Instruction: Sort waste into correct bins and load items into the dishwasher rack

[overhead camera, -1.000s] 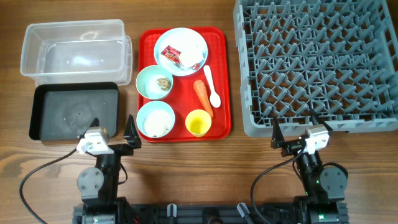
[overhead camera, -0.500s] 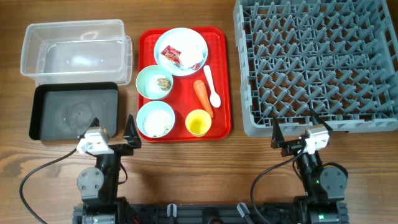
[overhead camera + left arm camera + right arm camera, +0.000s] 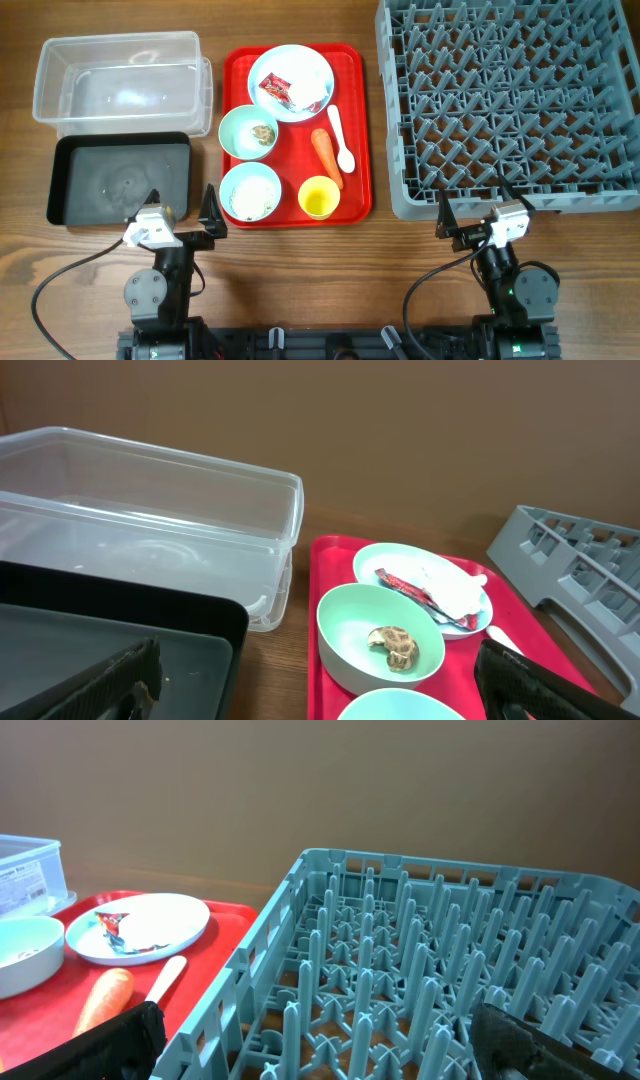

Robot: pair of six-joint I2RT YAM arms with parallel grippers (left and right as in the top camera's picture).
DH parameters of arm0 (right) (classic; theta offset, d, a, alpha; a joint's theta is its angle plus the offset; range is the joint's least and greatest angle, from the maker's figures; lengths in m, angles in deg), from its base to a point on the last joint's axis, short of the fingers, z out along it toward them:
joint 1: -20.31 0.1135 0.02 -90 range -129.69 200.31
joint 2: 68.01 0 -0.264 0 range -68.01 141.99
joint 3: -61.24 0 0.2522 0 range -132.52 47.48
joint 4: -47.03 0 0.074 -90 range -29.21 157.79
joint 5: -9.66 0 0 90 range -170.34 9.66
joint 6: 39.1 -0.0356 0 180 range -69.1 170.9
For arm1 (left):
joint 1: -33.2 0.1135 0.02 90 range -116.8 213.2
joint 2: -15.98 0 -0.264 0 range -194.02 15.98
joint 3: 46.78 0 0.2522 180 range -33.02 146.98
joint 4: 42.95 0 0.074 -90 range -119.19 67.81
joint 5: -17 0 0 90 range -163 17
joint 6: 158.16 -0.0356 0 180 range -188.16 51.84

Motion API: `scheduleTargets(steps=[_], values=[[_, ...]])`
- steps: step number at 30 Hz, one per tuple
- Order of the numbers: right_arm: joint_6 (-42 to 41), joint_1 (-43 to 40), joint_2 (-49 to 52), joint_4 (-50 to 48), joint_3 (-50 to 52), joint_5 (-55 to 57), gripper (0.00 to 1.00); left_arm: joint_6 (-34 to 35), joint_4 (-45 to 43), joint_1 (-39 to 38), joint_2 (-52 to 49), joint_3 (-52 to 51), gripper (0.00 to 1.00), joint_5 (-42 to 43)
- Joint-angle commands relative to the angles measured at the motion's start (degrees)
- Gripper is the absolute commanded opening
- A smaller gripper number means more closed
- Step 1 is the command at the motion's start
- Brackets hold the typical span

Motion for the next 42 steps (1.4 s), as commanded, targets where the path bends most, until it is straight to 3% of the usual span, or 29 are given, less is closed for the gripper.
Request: scheduleTargets(steps=[1,32,42], values=[[-0.1,0.2,-0.6,-0.2,0.1,-1.1,1.0,-1.1,0.3,-0.3,0.5,-0.3,1.0,0.3],[-0.1,0.2,-0.6,-0.4,0.1,-1.1,1.0,-1.1,-0.7,-0.3,0.5,-0.3,1.0,2.9],[-2.2,0.2,-0.6,-6.7,0.0,-1.4,1.0,-1.2,-4.1,-0.3,0.3,0.8,1.0,2.9]])
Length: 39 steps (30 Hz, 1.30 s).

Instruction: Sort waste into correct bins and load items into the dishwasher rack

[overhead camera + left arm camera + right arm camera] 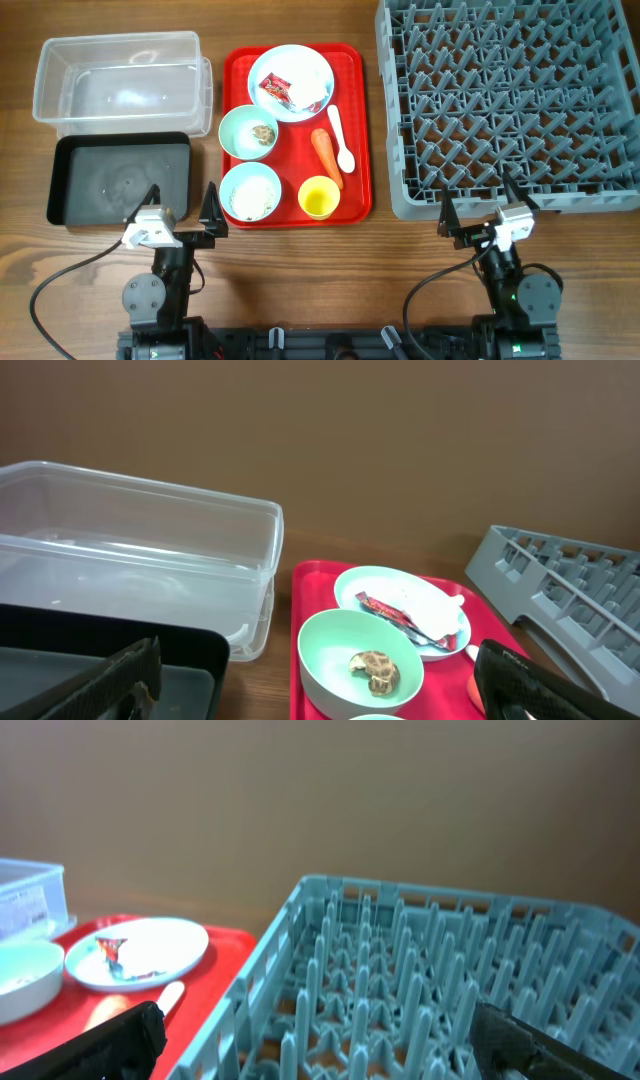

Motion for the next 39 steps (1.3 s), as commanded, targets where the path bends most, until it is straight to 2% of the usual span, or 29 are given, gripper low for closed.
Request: scheduleTargets(steps=[1,8,15,20,27,32,39], values=[[-1.9,0.2,-0.6,-2.6,0.0,-1.6,1.0,-1.2,0.2,-0.3,0.1,1.3,1.0,0.9],[-1.7,0.2,-0.6,-3.7,-1.9,-3.2,1.0,-4.3,1.4,-0.3,-4.6,7.9,1.0,0.9],[-1.7,0.2,0.5,-1.9,-7.0,-4.6,1.0,-4.3,2.1,-0.3,-16.5,17.6,1.0,2.7],[1.0,0.2,4.4,4.2,-14.0,-4.6,1.0,-4.3,10.5,-0.3,-26.8,29.4,1.0,3.5],[4.7,0.2,14.9,13.1,-25.2,-5.1,1.0,-4.3,23.9,-0.3,-41.4,48.5,1.0,5.0],[4.7,0.2,27.0,18.1,-34.8,-9.0,1.0,-4.3,32.3,-0.3,-52.0,59.6,1.0,4.8],[4.7,0.2,42.0,30.4,-49.0,-11.2,1.0,-4.1,41.9,-0.3,-64.0,70.8,1.0,5.0]])
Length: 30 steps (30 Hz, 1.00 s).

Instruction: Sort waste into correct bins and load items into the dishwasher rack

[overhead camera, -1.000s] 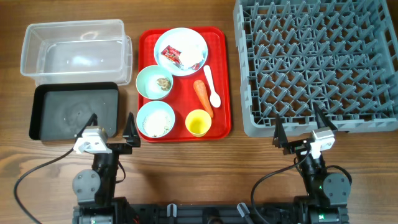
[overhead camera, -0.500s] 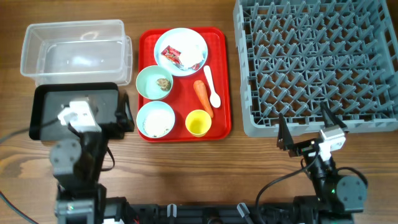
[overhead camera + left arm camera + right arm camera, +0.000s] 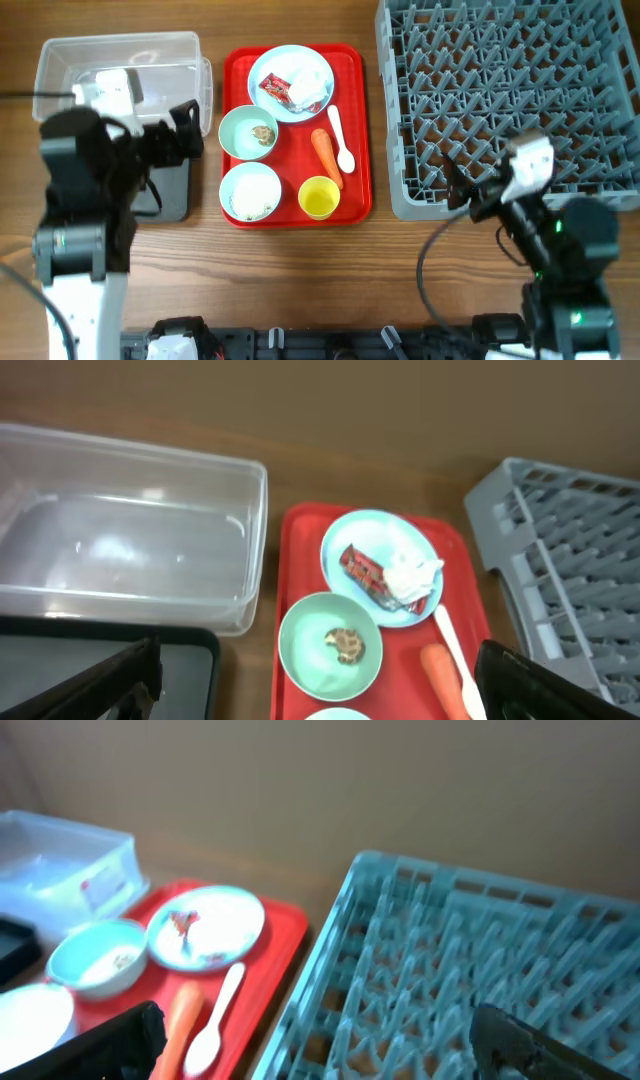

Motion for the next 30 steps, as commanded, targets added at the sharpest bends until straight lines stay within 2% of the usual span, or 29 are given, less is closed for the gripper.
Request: scheduleTargets(steps=[1,5,10,21,25,30], values=[[0.6,0.2,8.3,6.4,-9.8,-2.5,1.0,-0.7,5.0,-0.6,-7.2,7.7,1.0,1.1],[0.6,0.2,15.4,12.5,-16.7,-2.5,1.0,-0.7,7.0,-2.8,-13.2,11.6,1.0,1.6],[0.2,0.2,20.7,11.6,-17.6,-4.1,1.0,-0.7,6.4,-4.7,-16.7,11.6,1.0,3.7],[-2.9,0.2,29.2,9.0,-17.6,-20.6,1.0,-0.7,3.0,-5.0,-21.2,11.6,1.0,3.8],[-3.0,0.2,30.3,9.2,-17.6,-20.9,1.0,-0.7,2.0,-7.6,-22.4,11.6,1.0,0.0],[-3.0,0.2,30.3,9.2,-17.6,-20.7,1.0,-0.7,0.6,-13.9,-26.9,11.6,1.0,-10.0]])
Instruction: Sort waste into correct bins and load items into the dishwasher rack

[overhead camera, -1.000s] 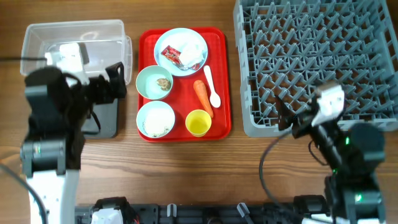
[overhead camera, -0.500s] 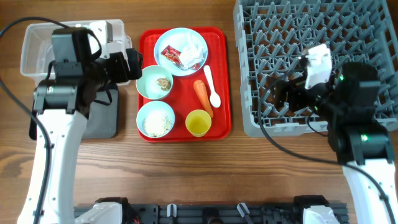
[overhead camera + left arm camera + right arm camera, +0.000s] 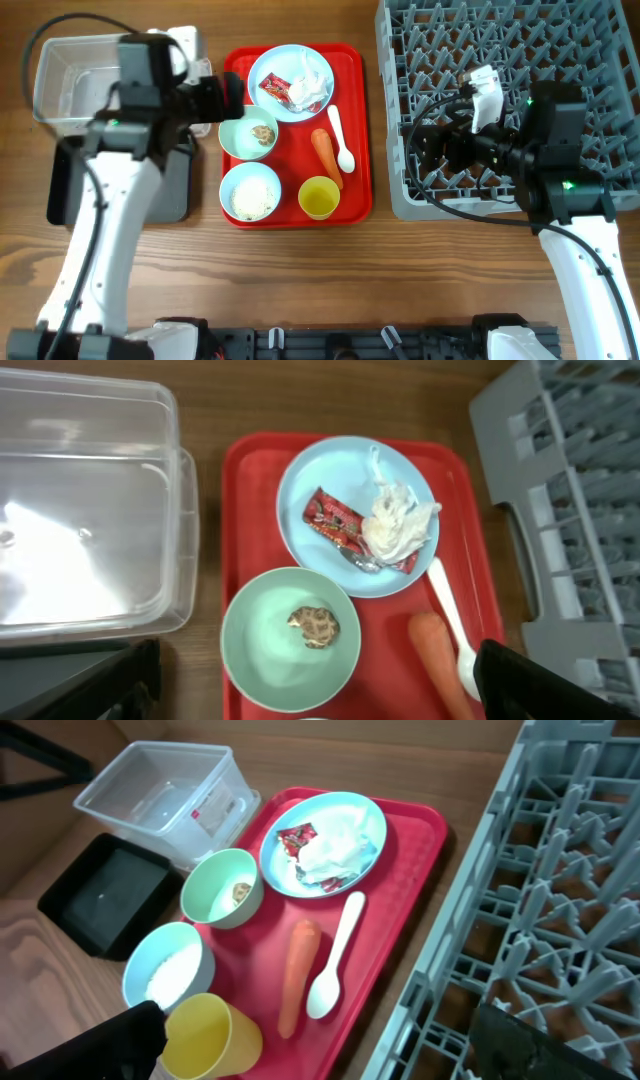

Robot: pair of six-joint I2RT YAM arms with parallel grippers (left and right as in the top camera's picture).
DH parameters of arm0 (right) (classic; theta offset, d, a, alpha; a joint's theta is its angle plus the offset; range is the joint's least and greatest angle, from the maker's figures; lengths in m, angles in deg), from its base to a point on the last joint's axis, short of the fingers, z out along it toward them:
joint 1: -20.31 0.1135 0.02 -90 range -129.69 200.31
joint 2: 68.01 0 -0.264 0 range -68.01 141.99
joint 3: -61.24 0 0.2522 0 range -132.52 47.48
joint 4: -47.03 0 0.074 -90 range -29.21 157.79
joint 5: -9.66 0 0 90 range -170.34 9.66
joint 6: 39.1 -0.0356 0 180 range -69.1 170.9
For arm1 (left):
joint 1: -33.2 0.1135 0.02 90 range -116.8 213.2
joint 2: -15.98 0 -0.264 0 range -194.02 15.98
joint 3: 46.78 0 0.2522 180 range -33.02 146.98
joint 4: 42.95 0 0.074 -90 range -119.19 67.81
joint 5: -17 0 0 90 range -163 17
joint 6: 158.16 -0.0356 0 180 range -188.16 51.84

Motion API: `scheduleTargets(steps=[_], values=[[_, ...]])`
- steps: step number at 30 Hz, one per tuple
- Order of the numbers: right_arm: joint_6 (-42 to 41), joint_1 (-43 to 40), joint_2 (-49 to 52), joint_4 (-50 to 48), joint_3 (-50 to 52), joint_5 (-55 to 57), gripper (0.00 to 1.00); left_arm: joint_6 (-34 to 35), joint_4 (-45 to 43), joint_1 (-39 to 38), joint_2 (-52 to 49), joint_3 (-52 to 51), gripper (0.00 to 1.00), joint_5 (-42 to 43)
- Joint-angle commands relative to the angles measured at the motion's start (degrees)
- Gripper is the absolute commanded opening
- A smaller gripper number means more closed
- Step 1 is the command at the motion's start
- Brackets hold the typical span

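A red tray (image 3: 358,190) holds a light blue plate (image 3: 290,62) with a red wrapper (image 3: 335,520) and a crumpled tissue (image 3: 397,520). Also on it are a green bowl (image 3: 270,650) with a food scrap (image 3: 315,624), a bowl of white rice (image 3: 250,190), a yellow cup (image 3: 205,1038), a carrot (image 3: 297,970) and a white spoon (image 3: 337,955). My left gripper (image 3: 220,97) hangs open above the tray's left edge by the green bowl. The right gripper (image 3: 425,147) is open over the left part of the grey dishwasher rack (image 3: 560,40). Neither holds anything.
A clear plastic bin (image 3: 70,85) stands at the far left, with a black bin (image 3: 172,190) in front of it, partly under my left arm. The rack fills the right side. Bare wooden table (image 3: 320,280) lies in front of the tray.
My left gripper was over the bins and is now at the tray's left edge beside the green bowl. The right gripper has gone from the rack's front edge to over its left part. Both stay open.
Both arms first sat low at the table's front edge, grippers open, and barely changed at the second moment. Then both were raised, the left over the bins and the right at the rack's front. Now both look down on the tray, and nothing on it has moved.
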Motion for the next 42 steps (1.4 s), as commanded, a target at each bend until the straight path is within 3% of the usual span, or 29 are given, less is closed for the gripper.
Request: scheduleTargets(steps=[1,5,10,13,21,26,42], values=[[-0.6,0.2,0.3,-0.2,-1.1,-2.2,1.0,-0.7,-1.1,-5.6,-5.2,1.2,1.0,-9.3],[-0.7,0.2,0.3,-0.2,-1.1,-2.2,0.99,-0.7,-1.9,-8.5,-9.8,1.2,0.88,-11.2],[-3.2,0.2,0.3,-0.1,-1.1,-2.2,0.99,1.5,-1.9,-10.4,-14.9,1.2,0.63,-10.6],[-3.3,0.2,0.3,-0.1,-1.1,-2.3,0.99,3.1,-1.9,-11.8,-16.5,1.2,0.55,-10.6],[-3.2,0.2,0.3,3.0,-1.1,-2.3,0.96,5.6,-2.0,-14.3,-17.2,1.2,0.45,-11.5],[-3.2,0.2,0.3,4.1,-1.1,-2.2,0.95,8.9,-1.9,-14.4,-17.9,1.2,0.44,-11.9],[-3.2,0.2,0.3,4.2,-1.1,0.6,0.95,9.9,-7.3,-14.4,-26.6,1.1,0.3,-14.7]])
